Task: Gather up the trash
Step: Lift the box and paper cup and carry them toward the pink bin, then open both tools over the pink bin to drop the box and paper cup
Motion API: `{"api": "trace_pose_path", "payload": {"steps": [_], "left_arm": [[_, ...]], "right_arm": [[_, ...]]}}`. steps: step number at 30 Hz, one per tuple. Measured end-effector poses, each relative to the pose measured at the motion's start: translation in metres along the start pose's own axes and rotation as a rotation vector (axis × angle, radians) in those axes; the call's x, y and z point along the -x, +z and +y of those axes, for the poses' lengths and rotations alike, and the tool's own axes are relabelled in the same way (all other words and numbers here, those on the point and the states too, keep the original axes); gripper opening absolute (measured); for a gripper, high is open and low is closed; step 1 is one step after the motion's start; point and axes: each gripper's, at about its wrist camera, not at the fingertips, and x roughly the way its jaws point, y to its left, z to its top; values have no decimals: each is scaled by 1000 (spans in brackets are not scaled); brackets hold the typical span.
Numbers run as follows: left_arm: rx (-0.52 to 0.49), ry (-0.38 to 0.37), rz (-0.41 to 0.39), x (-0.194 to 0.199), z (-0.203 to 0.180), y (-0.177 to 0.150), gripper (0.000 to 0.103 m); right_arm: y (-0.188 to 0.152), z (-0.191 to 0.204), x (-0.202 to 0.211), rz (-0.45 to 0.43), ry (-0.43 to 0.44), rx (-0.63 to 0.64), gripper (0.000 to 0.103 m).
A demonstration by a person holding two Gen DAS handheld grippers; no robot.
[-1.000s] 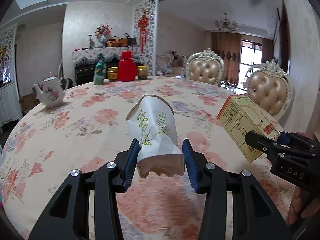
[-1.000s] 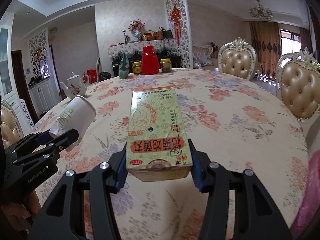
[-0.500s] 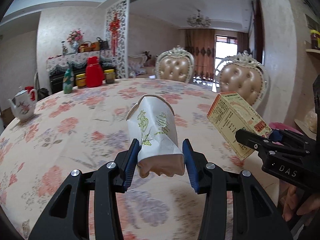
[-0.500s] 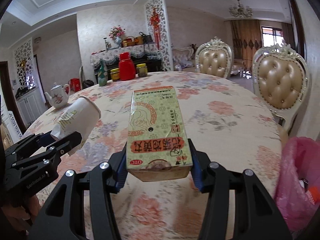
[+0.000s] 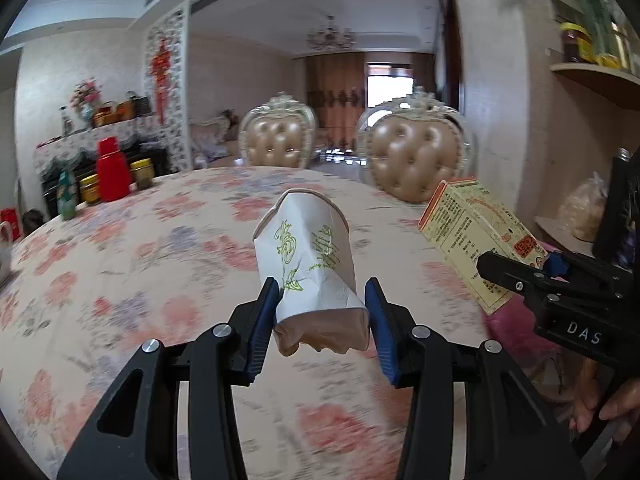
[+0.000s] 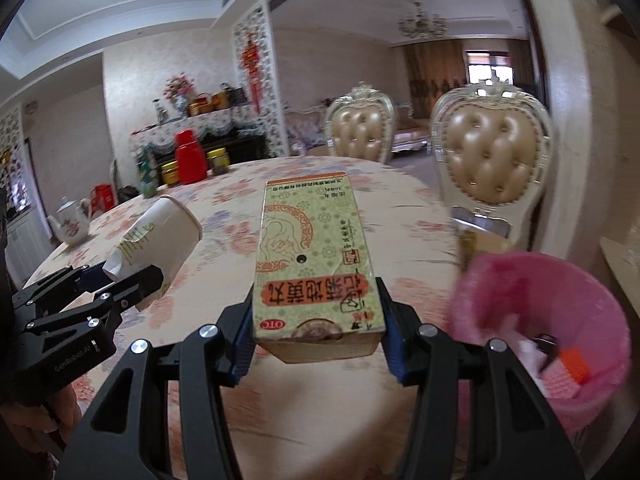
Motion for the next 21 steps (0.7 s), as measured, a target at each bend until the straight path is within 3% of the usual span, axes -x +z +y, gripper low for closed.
{"api": "trace_pose_path", "payload": {"steps": [21], "left_arm": [[-163, -380, 23, -59, -153, 28, 43]], "right_arm": [[-21, -145, 66, -49, -307, -175, 51]]}}
